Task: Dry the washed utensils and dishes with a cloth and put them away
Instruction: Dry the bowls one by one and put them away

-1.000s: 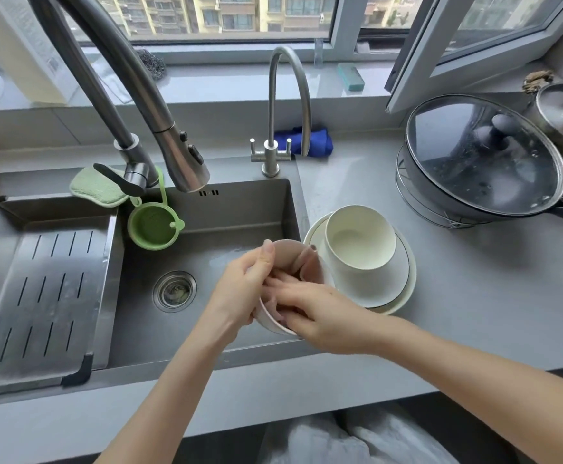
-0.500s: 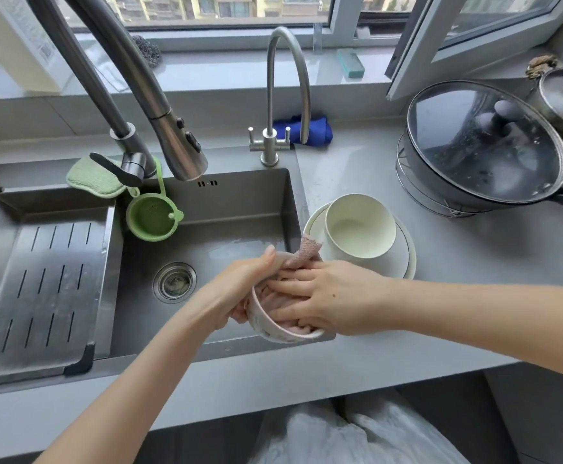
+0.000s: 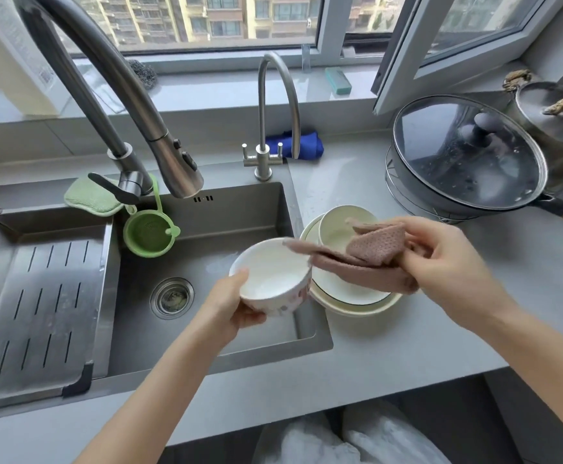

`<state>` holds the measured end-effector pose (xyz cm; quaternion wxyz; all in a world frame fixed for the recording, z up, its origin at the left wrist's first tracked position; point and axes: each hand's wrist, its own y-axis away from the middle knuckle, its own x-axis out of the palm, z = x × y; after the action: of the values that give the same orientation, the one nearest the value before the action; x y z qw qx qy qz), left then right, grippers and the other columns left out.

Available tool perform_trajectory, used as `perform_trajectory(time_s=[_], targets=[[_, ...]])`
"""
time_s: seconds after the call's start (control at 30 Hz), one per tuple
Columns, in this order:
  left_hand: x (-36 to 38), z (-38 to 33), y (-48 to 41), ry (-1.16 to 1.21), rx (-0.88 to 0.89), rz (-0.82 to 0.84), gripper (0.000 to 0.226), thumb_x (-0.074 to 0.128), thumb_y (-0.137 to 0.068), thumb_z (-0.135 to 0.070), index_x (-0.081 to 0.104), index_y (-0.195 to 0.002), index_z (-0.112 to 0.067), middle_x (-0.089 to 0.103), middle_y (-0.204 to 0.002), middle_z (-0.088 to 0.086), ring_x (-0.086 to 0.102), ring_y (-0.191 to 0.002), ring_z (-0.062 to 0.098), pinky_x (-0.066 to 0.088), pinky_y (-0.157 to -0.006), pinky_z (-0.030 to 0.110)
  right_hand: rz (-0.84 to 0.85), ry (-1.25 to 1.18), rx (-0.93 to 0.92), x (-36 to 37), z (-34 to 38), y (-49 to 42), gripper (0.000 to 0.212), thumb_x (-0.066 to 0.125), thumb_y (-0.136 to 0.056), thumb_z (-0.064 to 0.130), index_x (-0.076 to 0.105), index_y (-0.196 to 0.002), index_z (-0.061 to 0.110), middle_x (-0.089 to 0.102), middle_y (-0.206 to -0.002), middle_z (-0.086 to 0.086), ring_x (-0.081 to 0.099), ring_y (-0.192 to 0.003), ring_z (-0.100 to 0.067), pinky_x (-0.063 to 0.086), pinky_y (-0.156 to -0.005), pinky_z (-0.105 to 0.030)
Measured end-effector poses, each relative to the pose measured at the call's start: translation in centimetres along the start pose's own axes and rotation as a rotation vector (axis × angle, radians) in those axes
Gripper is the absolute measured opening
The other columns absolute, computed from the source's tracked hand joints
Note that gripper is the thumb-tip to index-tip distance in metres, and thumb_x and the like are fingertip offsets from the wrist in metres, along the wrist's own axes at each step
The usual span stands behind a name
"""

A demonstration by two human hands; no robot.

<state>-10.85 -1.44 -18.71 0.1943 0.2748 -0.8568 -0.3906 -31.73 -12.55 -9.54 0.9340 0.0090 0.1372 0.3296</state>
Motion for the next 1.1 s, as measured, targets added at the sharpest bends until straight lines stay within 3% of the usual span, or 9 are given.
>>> perform_trajectory(time_s=[0.1, 0.2, 0.27, 0.4, 0.5, 0.63, 0.77, 0.93, 1.1], targets=[[2.5, -1.2, 0.3, 0.378, -0.047, 0.177, 0.039, 0.040, -0.084, 0.010, 0.051, -0.120, 0.001, 0.060, -0.114, 0.025, 0.060, -0.096, 0.039, 0.055, -0.079, 0.042, -0.134, -0.002, -0.262, 3.0, -0.9, 2.2, 0.033, 0.052, -0.090, -0.002, 0.066, -0.112, 0.018, 0.066, -0.122, 0.007, 0.058, -0.117, -0.007, 0.047, -0.091, -0.016], [6.6, -2.4, 2.3, 0.343, -0.030, 0.349, 0.044, 0.038, -0.074, 0.019, 0.054, -0.114, 0.015, 0.055, -0.121, 0.031, 0.055, -0.107, 0.041, 0.046, -0.095, 0.043, -0.240, 0.377, -0.555, 6.4, -3.7, 2.1, 0.037, 0.054, -0.094, 0.024, 0.051, -0.131, 0.023, 0.030, -0.152, -0.006, 0.026, -0.142, -0.033, 0.029, -0.113, -0.048], [7.9, -3.1, 2.7, 0.284, 0.039, 0.345, 0.036, 0.036, -0.078, 0.021, 0.059, -0.105, 0.013, 0.062, -0.105, 0.027, 0.061, -0.095, 0.034, 0.052, -0.087, 0.040, -0.338, 0.391, -0.557, 6.2, -3.7, 1.1, 0.037, 0.051, -0.095, 0.031, 0.047, -0.131, 0.024, 0.025, -0.153, -0.008, 0.026, -0.141, -0.038, 0.030, -0.109, -0.057], [10.0, -5.1, 4.9, -0.035, 0.254, 0.351, 0.047, 0.039, -0.075, 0.019, 0.058, -0.113, -0.001, 0.064, -0.089, 0.016, 0.066, -0.065, 0.021, 0.054, -0.048, 0.027, -0.440, 0.179, -0.423, 2.1, -0.6, 3.0, 0.043, 0.058, -0.090, 0.031, 0.048, -0.131, 0.030, 0.040, -0.147, 0.000, 0.040, -0.134, -0.009, 0.040, -0.106, -0.030], [12.2, -5.9, 7.2, -0.285, 0.352, 0.357, 0.055, 0.038, -0.073, 0.016, 0.053, -0.119, -0.010, 0.060, -0.102, 0.014, 0.062, -0.080, 0.032, 0.050, -0.040, 0.026, -0.424, -0.159, -0.095, -1.8, 1.2, 5.0, 0.046, 0.060, -0.089, 0.014, 0.053, -0.123, 0.044, 0.064, -0.113, 0.016, 0.063, -0.100, -0.003, 0.058, -0.083, -0.040], [16.7, -5.4, 10.2, -0.789, 0.467, 0.492, 0.060, 0.031, -0.077, 0.018, 0.057, -0.103, -0.030, 0.059, -0.087, 0.002, 0.061, -0.072, 0.026, 0.053, -0.037, 0.032, -0.350, -0.270, 0.172, -7.7, 1.0, 8.9, 0.057, 0.059, -0.085, -0.001, 0.057, -0.123, 0.041, 0.068, -0.106, -0.001, 0.065, -0.077, -0.012, 0.055, -0.056, -0.032], [23.0, -2.9, 12.3, -1.169, 0.311, 0.736, 0.053, 0.036, -0.081, 0.012, 0.054, -0.104, -0.032, 0.056, -0.087, 0.005, 0.059, -0.059, 0.023, 0.045, -0.032, 0.023, -0.403, -0.319, 0.355, -11.1, -1.6, 14.8, 0.058, 0.057, -0.069, -0.008, 0.065, -0.117, 0.024, 0.069, -0.101, -0.017, 0.063, -0.084, -0.031, 0.049, -0.071, -0.041], [28.9, 7.8, 15.5, -0.762, 0.292, 0.679, 0.038, 0.061, -0.070, -0.011, 0.055, -0.106, -0.023, 0.058, -0.098, 0.011, 0.056, -0.068, 0.021, 0.044, -0.041, 0.018, -0.926, -0.565, 0.420, -13.3, -4.7, 24.6, 0.049, 0.044, -0.079, -0.014, 0.062, -0.113, 0.017, 0.064, -0.095, -0.005, 0.068, -0.060, -0.027, 0.054, -0.049, -0.036], [32.6, 23.8, 23.6, -0.359, 0.292, 0.781, 0.067, 0.040, -0.058, 0.003, 0.050, -0.113, -0.034, 0.055, -0.114, 0.001, 0.059, -0.100, 0.026, 0.058, -0.057, 0.048, -1.310, -0.594, 0.394, -13.7, -8.8, 36.4, 0.047, 0.048, -0.079, -0.006, 0.063, -0.111, 0.025, 0.068, -0.101, -0.001, 0.067, -0.086, -0.018, 0.055, -0.064, -0.029]])
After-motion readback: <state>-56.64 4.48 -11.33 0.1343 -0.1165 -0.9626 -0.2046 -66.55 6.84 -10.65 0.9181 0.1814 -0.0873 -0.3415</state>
